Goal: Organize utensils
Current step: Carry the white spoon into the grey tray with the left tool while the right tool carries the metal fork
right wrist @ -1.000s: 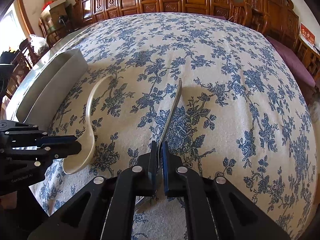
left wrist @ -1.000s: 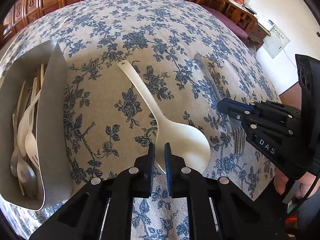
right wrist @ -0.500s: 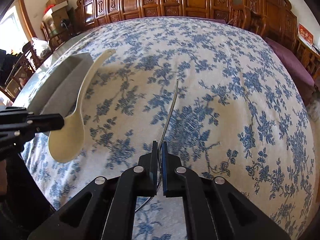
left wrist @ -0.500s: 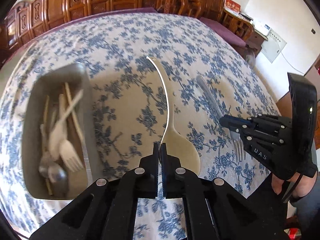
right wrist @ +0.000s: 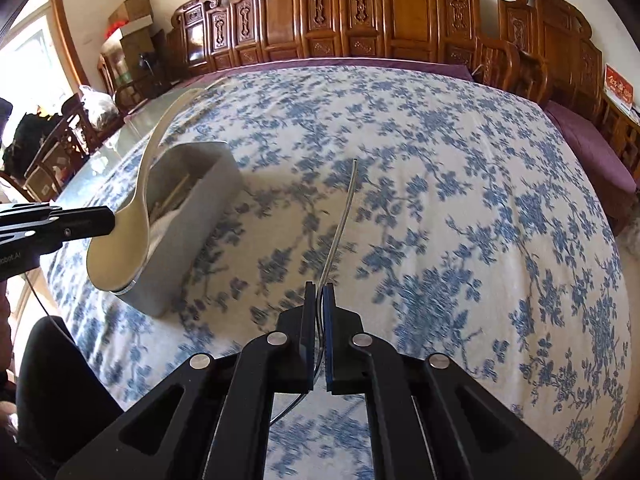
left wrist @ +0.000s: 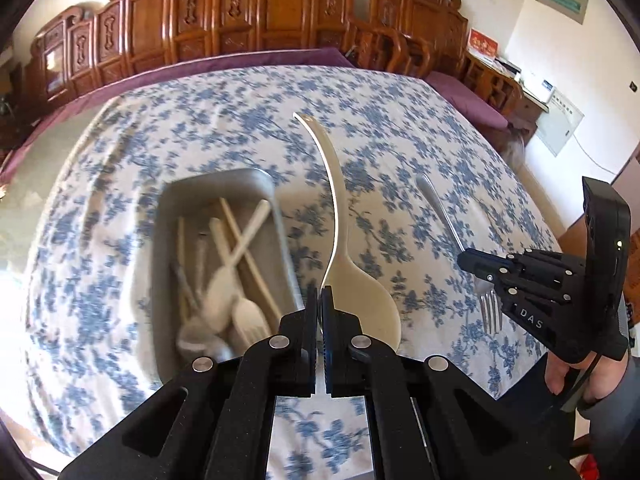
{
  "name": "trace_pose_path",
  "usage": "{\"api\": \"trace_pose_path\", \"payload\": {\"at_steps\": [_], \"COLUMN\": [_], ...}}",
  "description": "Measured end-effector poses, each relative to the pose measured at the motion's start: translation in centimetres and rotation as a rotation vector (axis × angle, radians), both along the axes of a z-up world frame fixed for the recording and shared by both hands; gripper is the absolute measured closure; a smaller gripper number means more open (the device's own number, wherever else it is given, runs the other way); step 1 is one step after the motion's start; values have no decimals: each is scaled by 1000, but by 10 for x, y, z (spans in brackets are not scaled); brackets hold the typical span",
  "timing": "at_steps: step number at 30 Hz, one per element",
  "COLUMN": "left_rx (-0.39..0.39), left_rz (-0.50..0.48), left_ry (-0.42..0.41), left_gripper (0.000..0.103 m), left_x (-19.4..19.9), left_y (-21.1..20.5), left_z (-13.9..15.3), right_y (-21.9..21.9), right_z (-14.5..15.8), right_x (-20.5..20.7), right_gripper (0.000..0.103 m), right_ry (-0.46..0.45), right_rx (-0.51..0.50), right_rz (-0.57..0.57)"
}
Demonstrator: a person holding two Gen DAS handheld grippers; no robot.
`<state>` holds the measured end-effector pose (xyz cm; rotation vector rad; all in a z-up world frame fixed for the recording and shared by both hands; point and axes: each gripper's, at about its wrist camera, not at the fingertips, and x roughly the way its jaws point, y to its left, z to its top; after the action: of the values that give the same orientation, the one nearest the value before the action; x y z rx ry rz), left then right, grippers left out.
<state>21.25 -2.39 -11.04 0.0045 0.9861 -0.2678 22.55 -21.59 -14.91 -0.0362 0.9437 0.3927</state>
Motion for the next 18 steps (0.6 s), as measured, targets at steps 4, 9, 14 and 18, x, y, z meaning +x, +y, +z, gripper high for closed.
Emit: {"api": "trace_pose_path", "payload": {"at_steps": [4, 9, 14, 18], "left_rx": [13, 40, 72, 92], "left_rz": [14, 33, 50, 55], "left_ry": [-3, 13, 43, 65], "left_gripper": [102, 102, 102, 102], "left_x": [1, 6, 15, 22], "left_y": [19, 40, 56, 63], "left_z": [3, -4, -19, -31], "right_y": [15, 35, 47, 54], "right_z": [5, 10, 15, 20], "right_x": [0, -1, 0, 1], "right_gripper": [99, 99, 99, 99], "right_ry": [-6, -13, -20, -25], "right_rx": [9, 15, 14, 16], "right_rz": [14, 42, 64, 72]}}
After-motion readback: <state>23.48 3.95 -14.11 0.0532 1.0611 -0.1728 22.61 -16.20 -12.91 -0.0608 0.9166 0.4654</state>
